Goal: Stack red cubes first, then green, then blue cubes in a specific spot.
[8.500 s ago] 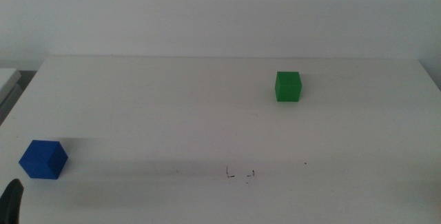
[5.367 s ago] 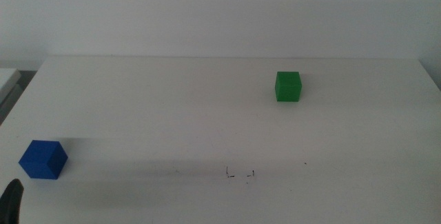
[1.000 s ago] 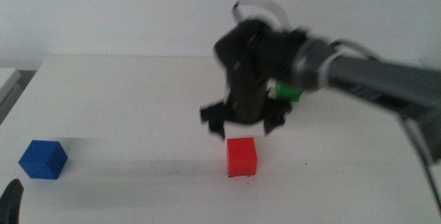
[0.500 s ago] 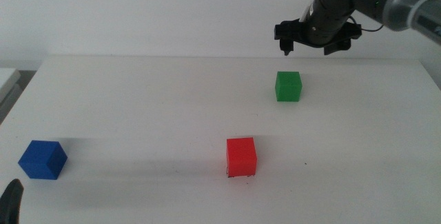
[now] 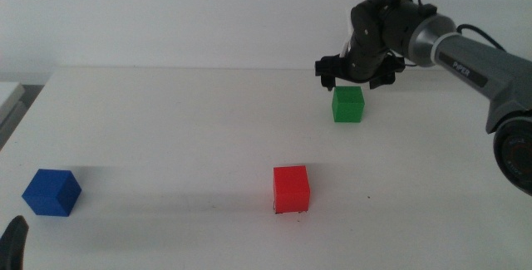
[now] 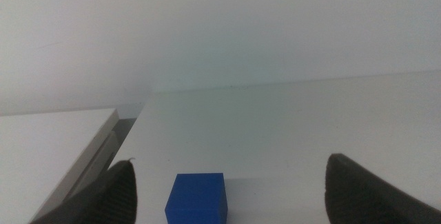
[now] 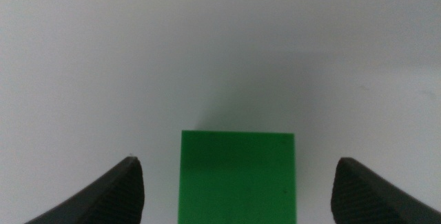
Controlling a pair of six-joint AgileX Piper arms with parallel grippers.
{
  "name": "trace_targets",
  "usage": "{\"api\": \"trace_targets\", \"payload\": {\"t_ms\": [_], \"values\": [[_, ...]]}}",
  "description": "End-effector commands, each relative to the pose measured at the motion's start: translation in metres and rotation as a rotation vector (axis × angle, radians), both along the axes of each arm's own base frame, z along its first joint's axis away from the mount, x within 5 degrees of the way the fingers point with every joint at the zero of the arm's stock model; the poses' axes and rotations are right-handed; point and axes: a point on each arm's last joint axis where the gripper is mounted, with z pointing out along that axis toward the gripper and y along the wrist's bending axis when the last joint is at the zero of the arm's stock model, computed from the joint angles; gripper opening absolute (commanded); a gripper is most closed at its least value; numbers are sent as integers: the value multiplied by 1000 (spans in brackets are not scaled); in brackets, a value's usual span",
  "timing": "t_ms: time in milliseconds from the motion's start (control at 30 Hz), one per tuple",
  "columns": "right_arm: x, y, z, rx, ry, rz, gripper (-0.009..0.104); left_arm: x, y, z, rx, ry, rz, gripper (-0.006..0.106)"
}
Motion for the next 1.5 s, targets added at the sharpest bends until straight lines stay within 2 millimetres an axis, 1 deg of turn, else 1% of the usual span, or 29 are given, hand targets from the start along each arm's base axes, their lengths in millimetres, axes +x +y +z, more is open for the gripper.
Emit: {"api": "trace_targets", "payload": {"t_ms": [0, 200, 300, 367, 467, 500, 533, 567, 600, 633, 700, 733, 833, 900, 1000, 1100, 1233, 1333, 1467], "values": [[6, -8, -1, -4, -23, -15, 80, 0, 0, 2, -6, -16, 1, 92], [12, -13, -20, -11, -1, -26, 77, 0, 0, 2, -6, -16, 1, 92], [15, -16, -26, -8, -1, -30, 70, 0, 0, 2, -6, -16, 1, 92], [16, -16, -28, -2, -8, -29, 61, 0, 0, 2, -6, -16, 1, 92], [17, -14, -28, 23, -12, -30, 39, 0, 0, 2, -6, -16, 1, 92], [16, -13, -26, 28, -13, -29, 30, 0, 0, 2, -6, -16, 1, 92], [14, -12, -18, 32, -20, -27, 21, 0, 0, 2, -6, -16, 1, 92], [11, -8, -10, 32, -29, -20, 15, 0, 0, 2, -6, -16, 1, 92], [6, -5, 4, 34, -42, -13, 10, 0, 0, 2, -6, -16, 1, 92], [-2, 0, 20, 39, -59, -9, 8, 0, 0, 2, -6, -16, 1, 92], [-24, 8, 50, 46, -94, -4, 9, 0, 0, 2, -6, -16, 1, 92], [-38, 14, 62, 48, -103, 0, 10, 0, 0, 2, -6, -16, 1, 92], [-79, 40, 82, 49, -121, 44, 11, 0, 0, 2, -6, -16, 1, 92], [-101, 58, 87, 46, -115, 75, 11, 0, 0, 2, -6, -16, 1, 92], [-129, 81, 86, 20, -77, 97, 11, 0, 0, 2, -6, -16, 1, 92], [-150, 98, 75, -10, -36, 109, 11, 0, 0, 2, -6, -16, 1, 92], [-172, 112, 59, -5, -9, 138, 11, 0, 0, 2, -6, -16, 1, 92], [-180, 116, 55, -10, -24, 142, 11, 0, 0, 2, -6, -16, 1, 92], [-181, 118, 54, -25, -46, 136, 11, 0, 0, 2, -6, -16, 1, 92]]}}
